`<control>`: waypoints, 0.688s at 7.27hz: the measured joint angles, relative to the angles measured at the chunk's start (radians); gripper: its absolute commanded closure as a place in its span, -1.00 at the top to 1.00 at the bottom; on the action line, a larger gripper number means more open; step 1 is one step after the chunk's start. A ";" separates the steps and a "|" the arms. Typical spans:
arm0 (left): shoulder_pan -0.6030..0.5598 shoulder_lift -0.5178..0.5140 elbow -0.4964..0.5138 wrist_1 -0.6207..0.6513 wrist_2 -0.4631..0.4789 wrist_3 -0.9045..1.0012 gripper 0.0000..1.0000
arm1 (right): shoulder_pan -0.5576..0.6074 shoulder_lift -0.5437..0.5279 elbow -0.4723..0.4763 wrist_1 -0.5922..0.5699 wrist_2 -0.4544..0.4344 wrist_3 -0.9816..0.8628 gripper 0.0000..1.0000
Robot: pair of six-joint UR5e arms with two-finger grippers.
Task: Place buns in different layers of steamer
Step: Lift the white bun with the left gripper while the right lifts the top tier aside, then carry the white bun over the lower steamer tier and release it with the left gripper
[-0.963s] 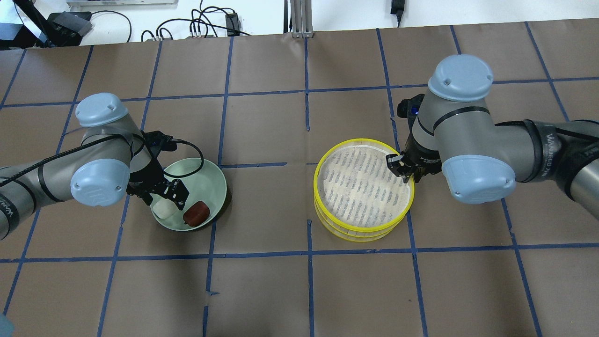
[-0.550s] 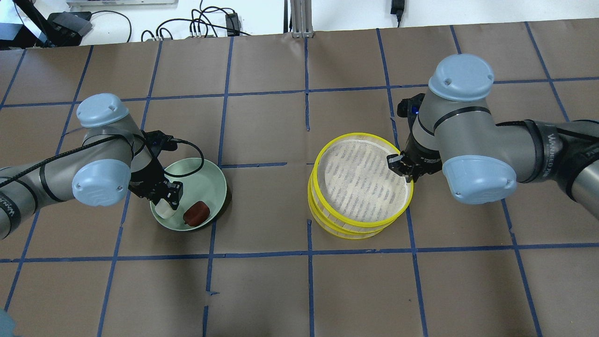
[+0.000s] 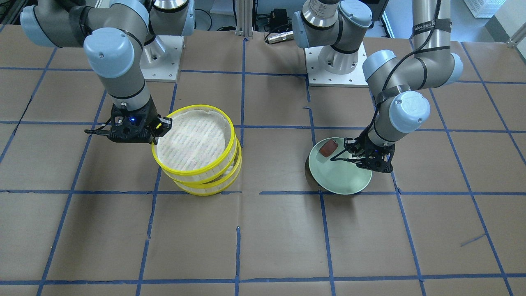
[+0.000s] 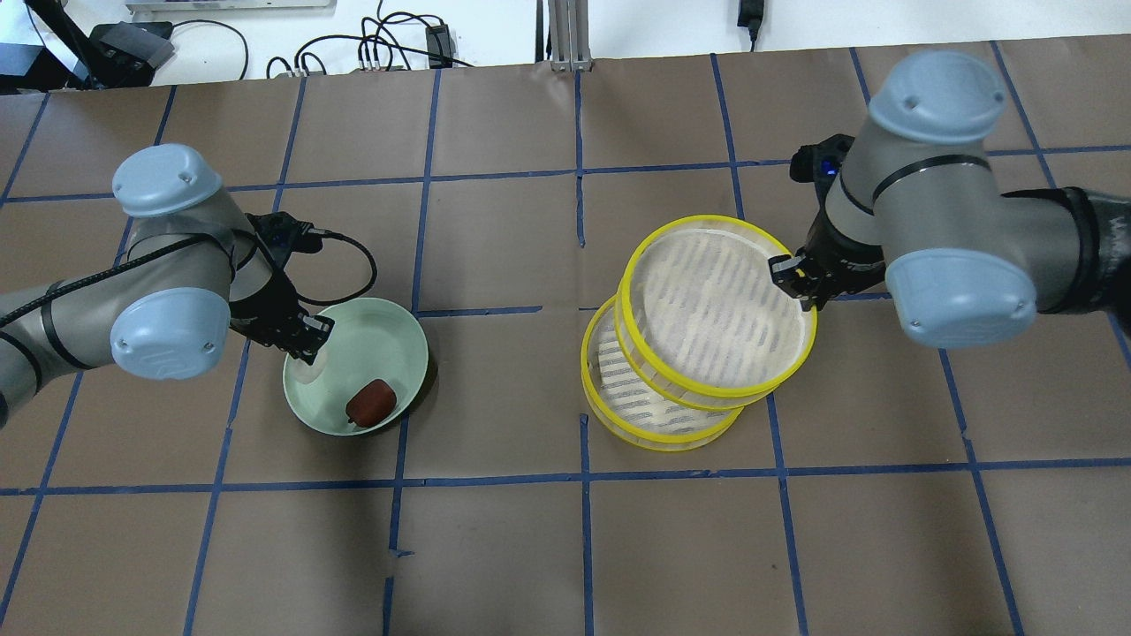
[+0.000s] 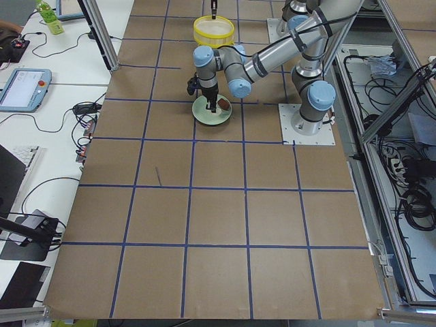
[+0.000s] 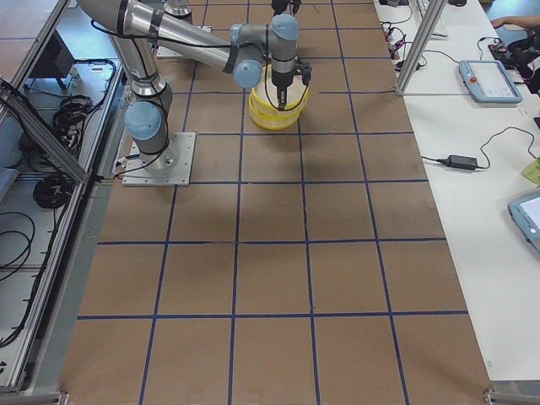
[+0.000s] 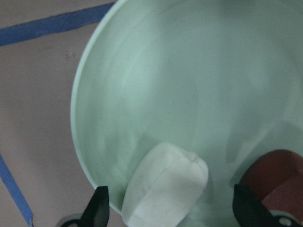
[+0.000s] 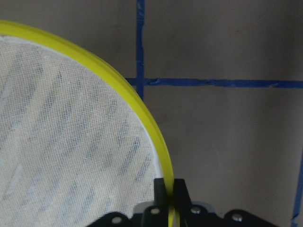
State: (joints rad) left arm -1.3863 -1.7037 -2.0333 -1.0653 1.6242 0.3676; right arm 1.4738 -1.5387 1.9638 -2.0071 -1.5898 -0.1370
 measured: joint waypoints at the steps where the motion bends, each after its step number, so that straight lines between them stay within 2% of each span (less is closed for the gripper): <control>1: -0.049 0.030 0.041 -0.042 -0.003 -0.074 -0.92 | -0.096 -0.001 -0.009 0.012 0.000 -0.136 -0.89; 3: -0.209 0.038 0.195 -0.179 -0.030 -0.354 -0.92 | -0.286 0.005 -0.017 0.020 0.000 -0.403 -0.90; 5: -0.341 -0.005 0.302 -0.219 -0.121 -0.675 -0.92 | -0.384 0.025 -0.026 0.009 0.000 -0.527 -0.90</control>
State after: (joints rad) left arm -1.7272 -1.7090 -1.7310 -1.2844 1.5027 -0.3076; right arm 1.0897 -1.5135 1.9382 -1.9985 -1.5896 -0.6637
